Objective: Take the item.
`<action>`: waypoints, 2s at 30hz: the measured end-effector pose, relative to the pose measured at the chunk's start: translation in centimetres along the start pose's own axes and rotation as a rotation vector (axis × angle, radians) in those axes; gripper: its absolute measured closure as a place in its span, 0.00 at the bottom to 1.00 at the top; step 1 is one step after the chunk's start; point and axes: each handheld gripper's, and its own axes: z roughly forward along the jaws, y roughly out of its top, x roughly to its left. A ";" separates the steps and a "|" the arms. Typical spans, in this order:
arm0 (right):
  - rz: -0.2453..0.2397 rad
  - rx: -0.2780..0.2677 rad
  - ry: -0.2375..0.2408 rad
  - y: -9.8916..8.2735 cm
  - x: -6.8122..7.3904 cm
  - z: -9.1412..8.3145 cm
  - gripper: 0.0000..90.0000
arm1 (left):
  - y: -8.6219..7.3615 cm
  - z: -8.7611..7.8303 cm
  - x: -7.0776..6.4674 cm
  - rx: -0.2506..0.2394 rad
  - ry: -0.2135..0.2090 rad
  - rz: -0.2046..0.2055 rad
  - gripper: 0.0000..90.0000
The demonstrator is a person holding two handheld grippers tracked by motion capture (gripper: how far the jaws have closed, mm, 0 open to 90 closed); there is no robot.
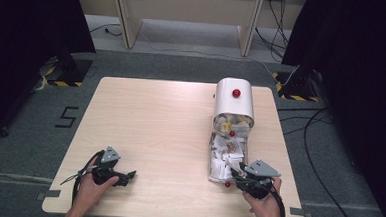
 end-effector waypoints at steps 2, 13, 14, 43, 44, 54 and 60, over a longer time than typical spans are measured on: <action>-0.003 -0.002 -0.006 0.0 -0.1 0.1 0.70 | 0.0 0.0 0.0 0.000 0.000 0.000 0.00; -0.045 0.007 -0.034 -0.4 -0.1 1.0 0.78 | 0.0 0.0 0.0 0.000 0.000 0.000 0.00; -0.045 0.007 -0.034 -0.4 -0.1 1.0 0.78 | 0.0 0.0 0.0 0.000 0.000 0.000 0.00; -0.071 -0.149 -0.039 1.8 -0.2 -2.0 0.99 | 0.0 0.0 0.0 0.000 0.000 0.000 0.00; -0.071 -0.149 -0.039 1.8 -0.2 -2.0 0.99 | 0.0 0.0 0.0 0.000 0.000 0.000 0.00; -0.064 -0.160 -0.038 2.0 -0.3 -2.1 0.99 | 0.0 0.0 0.0 0.000 0.000 0.000 0.00; -0.059 -0.183 -0.054 2.3 -0.7 -2.8 0.99 | 0.0 0.0 0.0 0.000 0.000 0.000 0.00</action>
